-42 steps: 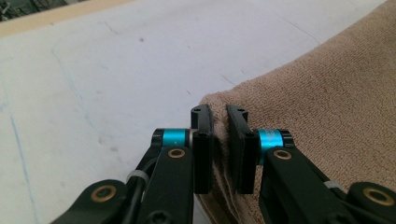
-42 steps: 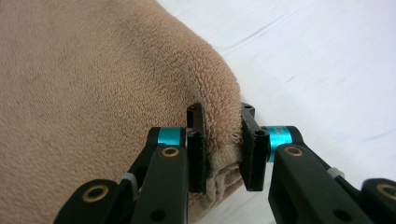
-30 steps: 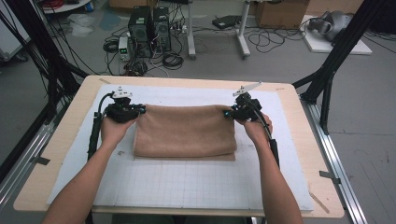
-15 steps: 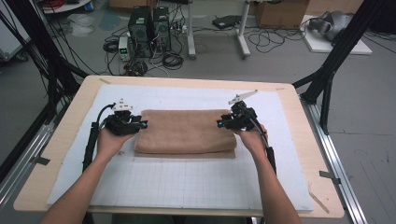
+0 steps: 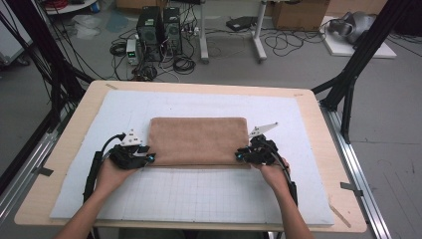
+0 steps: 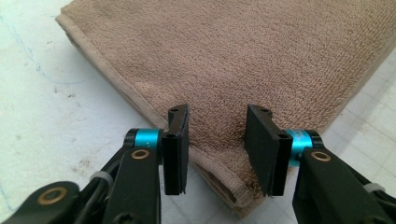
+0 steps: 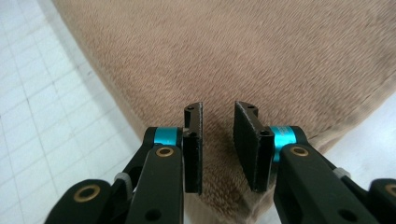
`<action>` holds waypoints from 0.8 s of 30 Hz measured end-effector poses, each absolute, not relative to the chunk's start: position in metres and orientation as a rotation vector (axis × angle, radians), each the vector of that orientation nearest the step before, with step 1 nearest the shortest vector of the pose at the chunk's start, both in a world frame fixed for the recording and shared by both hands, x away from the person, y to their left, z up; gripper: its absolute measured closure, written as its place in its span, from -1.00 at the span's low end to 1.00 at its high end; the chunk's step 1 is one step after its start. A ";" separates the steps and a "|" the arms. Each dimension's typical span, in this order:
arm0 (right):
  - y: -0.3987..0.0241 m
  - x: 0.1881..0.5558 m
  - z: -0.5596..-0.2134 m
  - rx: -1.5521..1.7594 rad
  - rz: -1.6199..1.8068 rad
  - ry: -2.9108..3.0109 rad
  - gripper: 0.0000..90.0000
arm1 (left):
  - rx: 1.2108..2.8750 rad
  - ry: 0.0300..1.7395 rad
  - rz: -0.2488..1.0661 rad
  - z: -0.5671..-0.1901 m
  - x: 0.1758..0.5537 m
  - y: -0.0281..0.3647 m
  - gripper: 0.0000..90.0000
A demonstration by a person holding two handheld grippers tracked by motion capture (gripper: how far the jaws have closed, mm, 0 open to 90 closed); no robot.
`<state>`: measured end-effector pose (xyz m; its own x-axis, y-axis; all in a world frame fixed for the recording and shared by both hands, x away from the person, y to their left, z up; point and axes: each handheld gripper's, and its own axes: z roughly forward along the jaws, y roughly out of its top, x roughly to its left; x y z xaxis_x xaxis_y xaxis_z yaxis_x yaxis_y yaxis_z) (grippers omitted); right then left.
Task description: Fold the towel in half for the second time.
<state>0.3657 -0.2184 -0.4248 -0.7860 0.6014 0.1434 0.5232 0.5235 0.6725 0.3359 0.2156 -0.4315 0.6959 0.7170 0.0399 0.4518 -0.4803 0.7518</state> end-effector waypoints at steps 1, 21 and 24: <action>-0.218 0.363 -0.427 0.975 1.118 2.645 0.62 | 2.157 0.894 0.462 -0.432 0.336 0.216 0.36; -0.223 0.355 -0.421 0.963 1.221 2.565 -0.12 | 2.044 0.923 0.372 -0.427 0.330 0.224 -0.03; -0.227 0.352 -0.417 0.951 1.241 2.538 -0.26 | 2.045 0.908 0.369 -0.423 0.325 0.224 -0.17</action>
<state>0.3516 -0.2265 -0.4171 -0.7850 0.6061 0.1280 0.4733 0.4535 0.7552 0.3254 0.2245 -0.4232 0.6933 0.7176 -0.0659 0.4677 -0.3785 0.7987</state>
